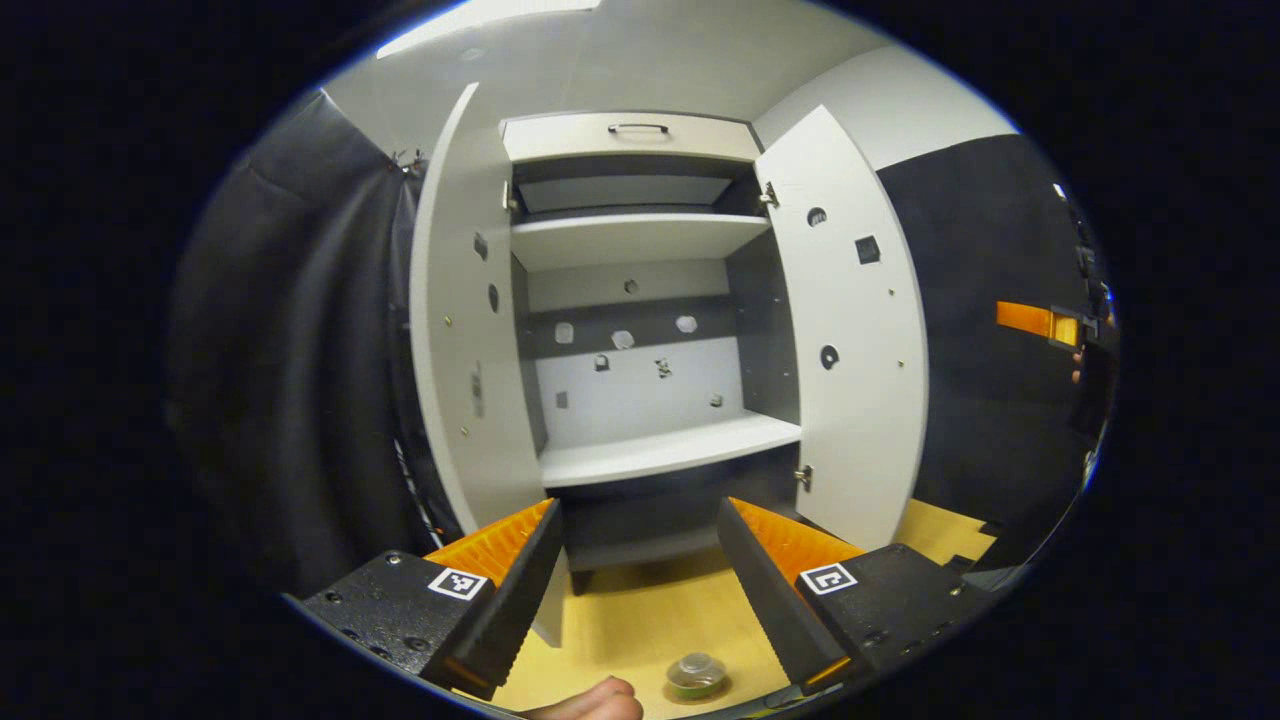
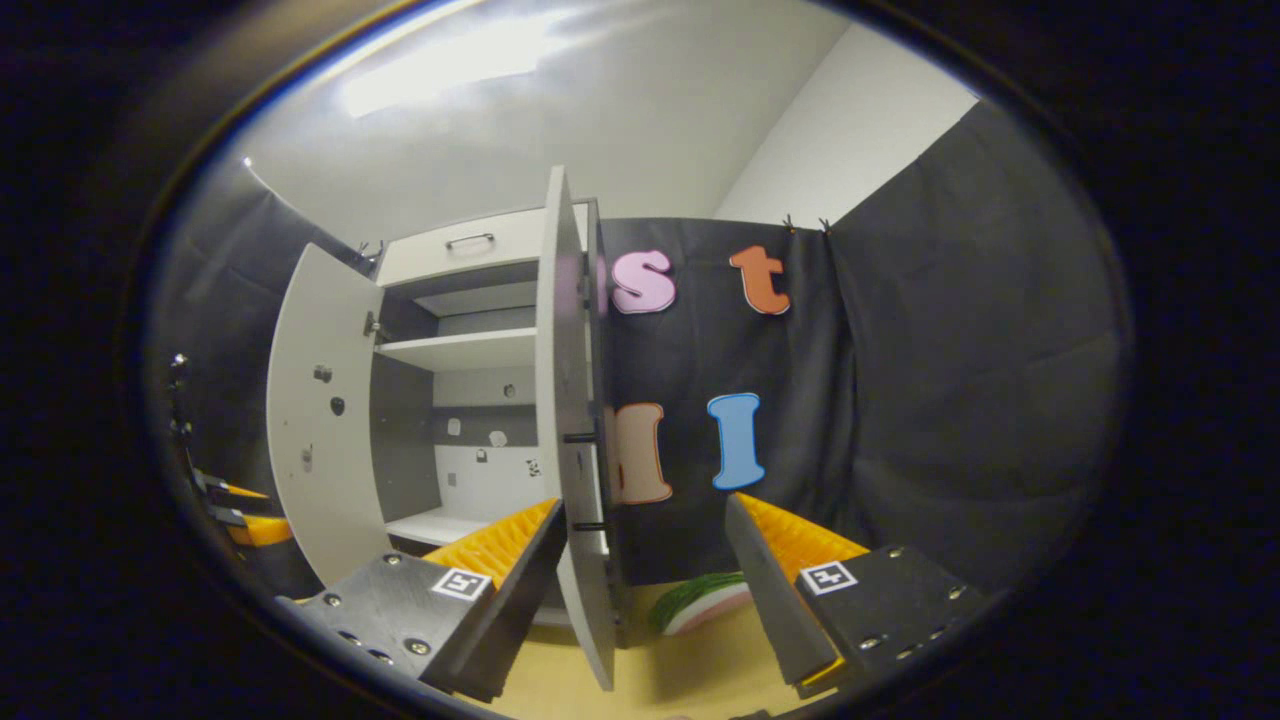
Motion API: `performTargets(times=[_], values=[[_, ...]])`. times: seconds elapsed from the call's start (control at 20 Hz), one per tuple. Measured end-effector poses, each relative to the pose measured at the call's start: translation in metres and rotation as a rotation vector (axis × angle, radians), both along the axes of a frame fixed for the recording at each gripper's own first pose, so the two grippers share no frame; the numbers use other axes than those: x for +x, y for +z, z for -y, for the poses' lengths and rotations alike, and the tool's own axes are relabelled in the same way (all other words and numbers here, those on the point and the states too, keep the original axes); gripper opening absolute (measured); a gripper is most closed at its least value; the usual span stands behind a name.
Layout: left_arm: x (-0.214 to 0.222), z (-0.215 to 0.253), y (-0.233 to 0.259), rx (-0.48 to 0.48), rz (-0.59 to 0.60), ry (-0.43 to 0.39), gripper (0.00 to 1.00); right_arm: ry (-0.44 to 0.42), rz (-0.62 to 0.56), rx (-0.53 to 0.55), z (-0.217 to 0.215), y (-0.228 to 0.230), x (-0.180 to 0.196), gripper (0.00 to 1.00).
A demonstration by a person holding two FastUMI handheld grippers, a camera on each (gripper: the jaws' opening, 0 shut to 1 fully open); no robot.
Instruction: Grasp the bottle in the cabinet with the left hand and place it on the coaster, then close the right door with the right hand and the left door with the left hand.
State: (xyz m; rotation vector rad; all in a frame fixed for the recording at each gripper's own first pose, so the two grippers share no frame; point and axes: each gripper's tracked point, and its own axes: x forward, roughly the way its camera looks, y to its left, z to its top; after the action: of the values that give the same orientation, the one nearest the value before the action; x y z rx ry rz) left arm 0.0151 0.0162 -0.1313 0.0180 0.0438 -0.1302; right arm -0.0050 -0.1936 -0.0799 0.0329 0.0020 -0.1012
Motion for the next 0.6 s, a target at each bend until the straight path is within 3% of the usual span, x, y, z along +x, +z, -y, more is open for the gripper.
performTargets(times=[0.15,0.2,0.25,0.5,0.6], values=[[-0.013,-0.020,0.022,-0.022,0.015,0.036,0.98,-0.058,-0.018,-0.059,0.035,-0.004,0.027,0.96],[-0.017,-0.027,0.025,-0.031,0.012,0.045,1.00,-0.091,-0.029,-0.072,0.047,-0.008,0.039,0.92],[-0.023,-0.035,0.025,-0.036,0.001,0.055,1.00,-0.111,-0.044,-0.071,0.054,-0.013,0.049,0.97],[-0.044,-0.080,0.019,-0.069,-0.026,0.116,1.00,-0.192,-0.138,-0.096,0.068,-0.029,0.091,0.96],[-0.052,-0.091,0.018,-0.090,-0.029,0.120,0.98,-0.165,-0.154,-0.055,0.053,-0.030,0.103,0.97]])
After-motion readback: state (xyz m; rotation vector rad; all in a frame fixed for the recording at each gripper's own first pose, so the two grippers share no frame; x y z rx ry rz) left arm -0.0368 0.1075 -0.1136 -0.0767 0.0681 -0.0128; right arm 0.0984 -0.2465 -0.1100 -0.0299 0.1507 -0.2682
